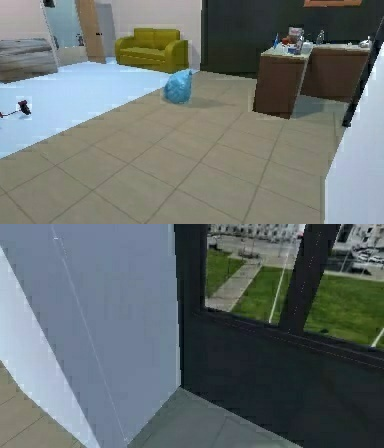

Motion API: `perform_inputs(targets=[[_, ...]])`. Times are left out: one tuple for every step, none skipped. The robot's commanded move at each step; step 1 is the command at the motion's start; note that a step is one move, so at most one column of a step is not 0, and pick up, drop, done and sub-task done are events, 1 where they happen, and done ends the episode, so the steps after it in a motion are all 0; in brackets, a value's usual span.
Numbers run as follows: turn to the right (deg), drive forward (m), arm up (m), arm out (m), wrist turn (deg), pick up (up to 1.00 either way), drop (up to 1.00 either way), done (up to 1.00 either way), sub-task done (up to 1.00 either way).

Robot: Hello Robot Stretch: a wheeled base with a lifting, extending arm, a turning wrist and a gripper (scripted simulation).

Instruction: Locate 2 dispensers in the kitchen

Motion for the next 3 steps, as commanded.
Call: perform_inputs(targets=[[-12.0,0.00,0.00,0.00,0.0,0.00,0.00,0.00,0.00],[0.0,0.40,0.00,0.00,0.0,0.00,0.00,0.00,0.00],[36.0,0.00,0.00,0.00,0.0,0.00,0.00,0.00,0.00]])
